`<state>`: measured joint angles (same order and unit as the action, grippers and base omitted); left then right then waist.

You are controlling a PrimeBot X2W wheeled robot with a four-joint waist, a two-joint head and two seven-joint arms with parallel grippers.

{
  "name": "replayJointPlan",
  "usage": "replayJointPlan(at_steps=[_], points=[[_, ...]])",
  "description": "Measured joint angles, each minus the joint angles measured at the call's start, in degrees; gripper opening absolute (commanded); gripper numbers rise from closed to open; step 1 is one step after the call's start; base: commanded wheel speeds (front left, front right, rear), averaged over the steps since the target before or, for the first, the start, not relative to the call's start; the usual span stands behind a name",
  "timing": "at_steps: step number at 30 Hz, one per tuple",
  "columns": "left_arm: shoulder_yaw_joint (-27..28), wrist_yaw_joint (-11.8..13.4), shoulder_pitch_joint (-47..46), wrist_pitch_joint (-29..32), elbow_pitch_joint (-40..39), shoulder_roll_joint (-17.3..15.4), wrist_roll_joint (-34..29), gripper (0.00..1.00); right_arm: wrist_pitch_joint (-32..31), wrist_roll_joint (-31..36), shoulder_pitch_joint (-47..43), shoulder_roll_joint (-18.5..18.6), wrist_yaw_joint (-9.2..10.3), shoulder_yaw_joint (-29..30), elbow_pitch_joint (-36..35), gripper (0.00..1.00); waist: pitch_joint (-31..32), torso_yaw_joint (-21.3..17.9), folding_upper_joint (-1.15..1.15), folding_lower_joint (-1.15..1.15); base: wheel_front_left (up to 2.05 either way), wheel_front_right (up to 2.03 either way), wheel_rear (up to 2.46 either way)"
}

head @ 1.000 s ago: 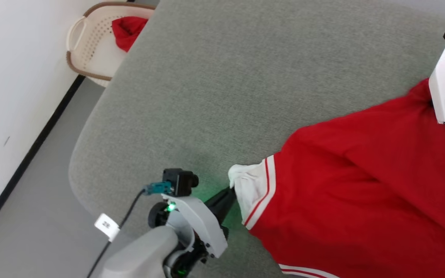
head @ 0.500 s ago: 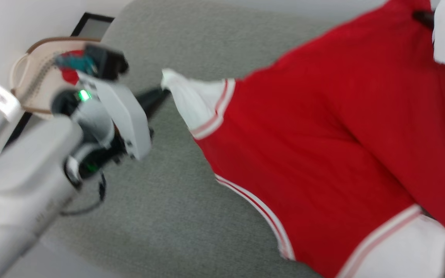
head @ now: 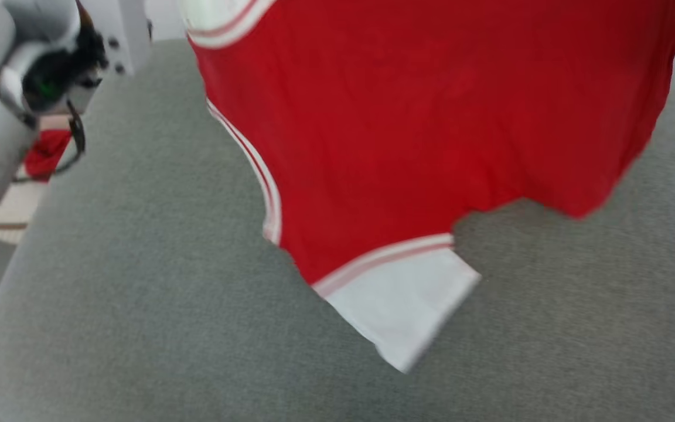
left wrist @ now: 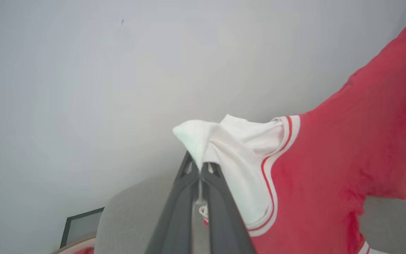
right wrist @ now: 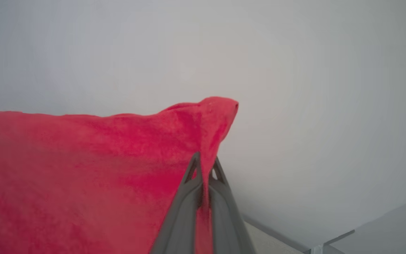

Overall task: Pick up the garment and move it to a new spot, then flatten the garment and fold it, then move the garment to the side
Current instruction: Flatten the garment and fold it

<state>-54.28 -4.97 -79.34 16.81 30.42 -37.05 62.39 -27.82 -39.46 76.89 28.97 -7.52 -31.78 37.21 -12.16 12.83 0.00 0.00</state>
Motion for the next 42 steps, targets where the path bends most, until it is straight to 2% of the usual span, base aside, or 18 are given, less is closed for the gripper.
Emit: replayJointPlan(at_steps=[7,14,22,31,42], points=[[0.19,-0.41,-8.88,-1.38,9.96,3.74,-3.07,0.0,7.0,4.72,3.53,-2.82,0.0,2.44,5.05,0.0,1.72,-3.48,0.0,0.0,0.0,0.0,0.0],[0.35,-0.38,-16.17,-7.37,18.8,6.6,-6.83,0.0,12.36,7.48,6.1,-5.21,0.0,3.74,8.57,0.0,2.79,-6.3,0.0,0.0,0.0,0.0,0.0],[1.12,-0.99,-22.84,-13.28,25.97,8.18,-8.61,0.0,18.8,10.66,10.34,-6.68,-0.01,6.08,11.82,0.0,1.22,-8.1,0.0,0.0,0.0,0.0,0.0],[1.47,-2.09,-30.67,-18.76,29.5,8.35,-9.77,0.0,25.99,15.14,15.94,-7.73,-0.01,7.64,13.36,0.0,-4.69,-9.32,0.0,0.0,0.0,0.0,0.0],[2.21,-2.42,-45.26,-27.28,31.65,6.69,-12.61,0.0,38.98,25.19,24.99,-9.96,-0.01,12.47,15.24,0.0,-16.95,-11.32,0.0,0.0,0.0,0.0,0.0]])
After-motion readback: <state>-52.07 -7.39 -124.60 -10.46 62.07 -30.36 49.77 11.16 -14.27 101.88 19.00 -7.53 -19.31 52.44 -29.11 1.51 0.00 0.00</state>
